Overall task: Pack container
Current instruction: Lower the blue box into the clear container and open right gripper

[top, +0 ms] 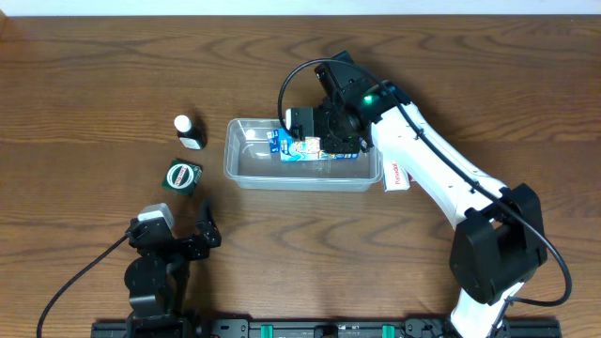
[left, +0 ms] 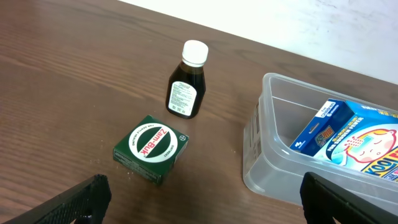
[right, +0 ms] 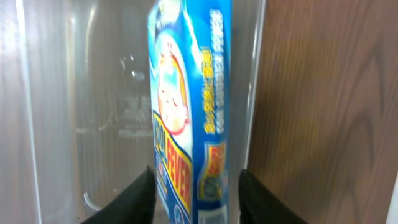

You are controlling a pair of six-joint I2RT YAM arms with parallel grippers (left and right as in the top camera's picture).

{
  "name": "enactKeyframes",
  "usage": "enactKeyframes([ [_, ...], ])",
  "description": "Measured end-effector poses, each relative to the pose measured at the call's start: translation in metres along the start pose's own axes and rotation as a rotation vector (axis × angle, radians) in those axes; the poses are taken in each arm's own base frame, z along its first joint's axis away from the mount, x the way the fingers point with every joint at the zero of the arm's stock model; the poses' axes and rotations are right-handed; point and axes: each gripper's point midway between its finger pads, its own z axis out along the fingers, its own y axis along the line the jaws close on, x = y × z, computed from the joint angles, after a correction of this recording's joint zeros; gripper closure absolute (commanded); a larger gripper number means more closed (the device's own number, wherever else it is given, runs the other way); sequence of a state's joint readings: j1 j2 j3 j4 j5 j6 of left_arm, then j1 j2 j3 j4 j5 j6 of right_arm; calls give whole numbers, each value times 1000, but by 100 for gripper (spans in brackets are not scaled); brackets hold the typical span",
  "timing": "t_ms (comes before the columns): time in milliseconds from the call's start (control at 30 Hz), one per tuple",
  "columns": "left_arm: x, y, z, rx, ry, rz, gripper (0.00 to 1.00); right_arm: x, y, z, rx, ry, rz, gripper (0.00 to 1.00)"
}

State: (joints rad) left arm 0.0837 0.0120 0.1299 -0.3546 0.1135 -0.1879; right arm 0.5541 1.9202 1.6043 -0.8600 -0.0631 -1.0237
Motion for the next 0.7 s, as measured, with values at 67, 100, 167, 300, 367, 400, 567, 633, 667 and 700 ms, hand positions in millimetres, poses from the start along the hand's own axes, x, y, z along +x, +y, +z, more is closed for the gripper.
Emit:
enactKeyframes([
  [67,0,0,0,0,0,0,2,5,2,0,-4,25,5,68],
  [100,0,0,0,0,0,0,2,6,2,0,-3,32,4,71],
  [167,0,0,0,0,0,0,2,5,1,0,8,39,10,75],
  [300,0,0,0,0,0,0,2,-3,-7,0,45,14,37,80],
  [367,0,0,0,0,0,0,2,-10,-9,0,57,-9,61,81],
  [400,0,0,0,0,0,0,2,-14,-9,-1,59,-24,74,82],
  [567,0,0,0,0,0,0,2,-46,-13,-7,88,-131,149,92],
  [633,0,0,0,0,0,0,2,-57,-19,-10,110,-173,203,93],
  [667,0,0,0,0,0,0,2,-60,-22,-11,120,-190,230,94],
  [700,0,0,0,0,0,0,2,-62,-25,-12,128,-204,261,95],
])
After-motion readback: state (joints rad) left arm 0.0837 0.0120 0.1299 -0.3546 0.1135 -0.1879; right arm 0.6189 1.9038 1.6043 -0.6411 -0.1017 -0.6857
